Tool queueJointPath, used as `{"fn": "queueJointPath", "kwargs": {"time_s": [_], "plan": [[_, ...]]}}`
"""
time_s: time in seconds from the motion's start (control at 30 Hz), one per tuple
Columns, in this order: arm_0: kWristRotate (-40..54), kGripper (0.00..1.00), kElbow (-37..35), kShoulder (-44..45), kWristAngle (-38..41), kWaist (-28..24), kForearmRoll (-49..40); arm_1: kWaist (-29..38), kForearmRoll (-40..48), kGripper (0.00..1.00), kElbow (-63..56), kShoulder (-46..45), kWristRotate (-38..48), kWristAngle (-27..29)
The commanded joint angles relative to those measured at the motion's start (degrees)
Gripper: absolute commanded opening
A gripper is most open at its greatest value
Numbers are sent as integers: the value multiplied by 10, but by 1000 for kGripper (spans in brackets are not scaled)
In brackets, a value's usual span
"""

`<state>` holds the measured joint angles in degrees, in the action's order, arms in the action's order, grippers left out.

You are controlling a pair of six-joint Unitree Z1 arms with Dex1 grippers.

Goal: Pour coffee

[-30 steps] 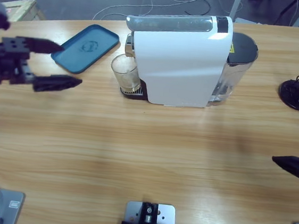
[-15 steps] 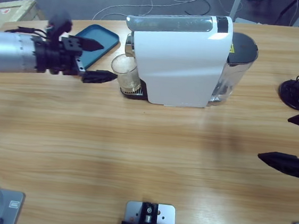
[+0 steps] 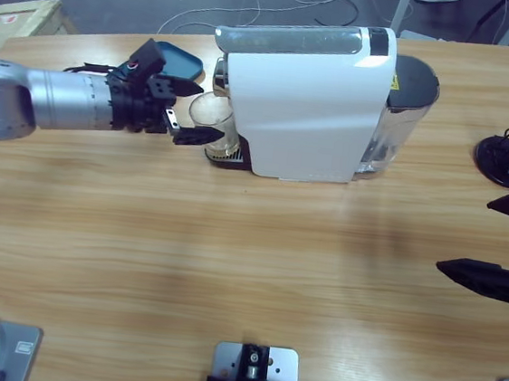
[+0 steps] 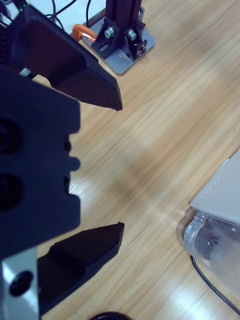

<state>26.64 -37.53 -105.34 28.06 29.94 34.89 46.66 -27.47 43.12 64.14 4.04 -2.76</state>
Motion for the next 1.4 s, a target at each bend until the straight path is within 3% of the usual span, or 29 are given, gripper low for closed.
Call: {"fn": "queueJointPath", "kwargs": {"time_s": [0.03,0.17,0.23,0.37,0.47,0.5,0.73,0.93,1.1,1.4], "plan": [[-18,987,19,-57,17,-5,62,6,-8,1000,-1,22,-5,-10],[-31,979,19,-72,18,-2,89,6,-8,1000,-1,22,-5,-10],[-31,909,18,-75,20,-2,90,6,-8,1000,-1,22,-5,-10],[-29,521,18,-77,32,-2,90,6,-8,1000,-1,21,-5,-10],[-27,106,21,-78,38,-2,94,6,-8,1000,-1,21,-5,-10],[-27,22,24,-78,39,-2,98,6,-7,1000,-1,20,-5,-10],[-36,0,83,-37,14,-16,143,6,-7,1000,-3,18,-4,-10],[-91,0,108,23,-44,-132,177,6,-7,1000,-5,20,-4,-9],[-125,0,63,-5,-74,-220,189,6,-6,1000,-4,24,-3,-10],[-133,0,-38,-113,-67,-247,178,6,-7,1000,-2,30,-3,-10]]}}
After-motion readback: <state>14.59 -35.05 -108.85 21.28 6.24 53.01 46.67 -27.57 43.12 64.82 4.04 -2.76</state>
